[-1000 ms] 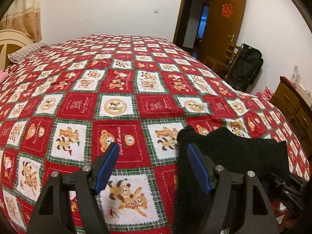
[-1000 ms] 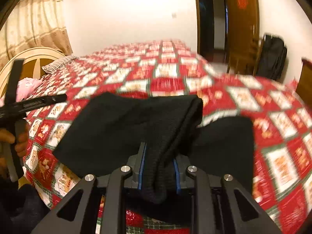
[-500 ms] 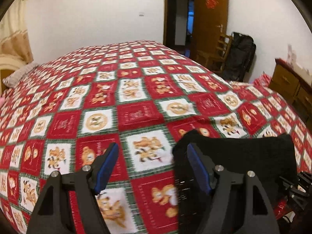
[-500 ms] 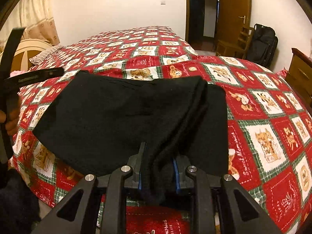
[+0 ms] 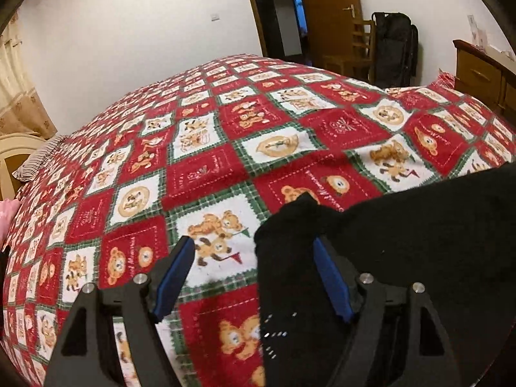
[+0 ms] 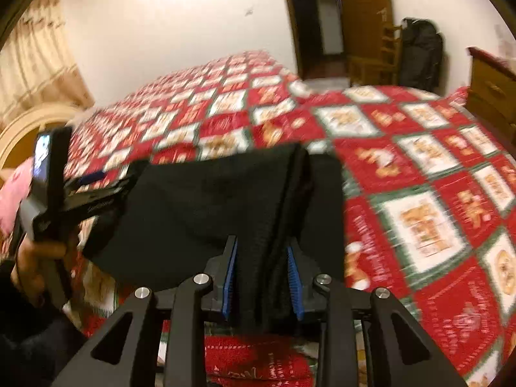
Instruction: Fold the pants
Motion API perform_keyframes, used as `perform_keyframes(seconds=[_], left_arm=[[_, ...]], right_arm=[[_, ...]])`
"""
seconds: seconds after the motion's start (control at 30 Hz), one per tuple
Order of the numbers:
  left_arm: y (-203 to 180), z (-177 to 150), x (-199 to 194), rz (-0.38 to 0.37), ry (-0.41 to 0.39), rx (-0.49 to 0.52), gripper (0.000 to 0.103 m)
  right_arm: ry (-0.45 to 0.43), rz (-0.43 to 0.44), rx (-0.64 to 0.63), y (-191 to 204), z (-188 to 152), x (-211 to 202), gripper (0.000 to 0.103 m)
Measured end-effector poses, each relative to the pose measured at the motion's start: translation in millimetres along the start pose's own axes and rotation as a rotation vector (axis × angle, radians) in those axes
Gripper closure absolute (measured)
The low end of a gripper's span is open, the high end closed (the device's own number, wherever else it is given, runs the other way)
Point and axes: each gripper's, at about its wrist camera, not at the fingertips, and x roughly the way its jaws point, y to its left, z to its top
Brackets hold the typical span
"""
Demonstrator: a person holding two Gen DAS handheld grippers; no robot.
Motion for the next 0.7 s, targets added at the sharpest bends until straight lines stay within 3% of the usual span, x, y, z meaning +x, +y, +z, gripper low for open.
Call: perform_keyframes(seconds=[0.13, 0.23, 0.33, 0.43, 0.7], left_arm=[[6, 5, -23, -0.012, -0.028, -0.022, 0.025], [0, 9, -31, -0.018, -0.043, -0.027, 0.025], [-13, 8, -25, -0.04, -0.011, -0.021, 0.025], [-29, 3, -17, -0.016, 0.021, 0.002, 0.025], [-35, 0, -12, 0.009, 0.031, 0.017, 0.022]], right_arm=[[-0.133, -0.113, -0.105, 16, 15, -16, 0.073], [-0.168, -0.11, -0.173, 28, 30, -11, 0.073], [-0.132, -0.106, -0.245, 39, 36, 16, 0.073], [-0.044, -0.141, -0.252, 36, 36, 49, 0.073], [-0.051, -0.235, -0.256, 27, 45, 66, 0.073]])
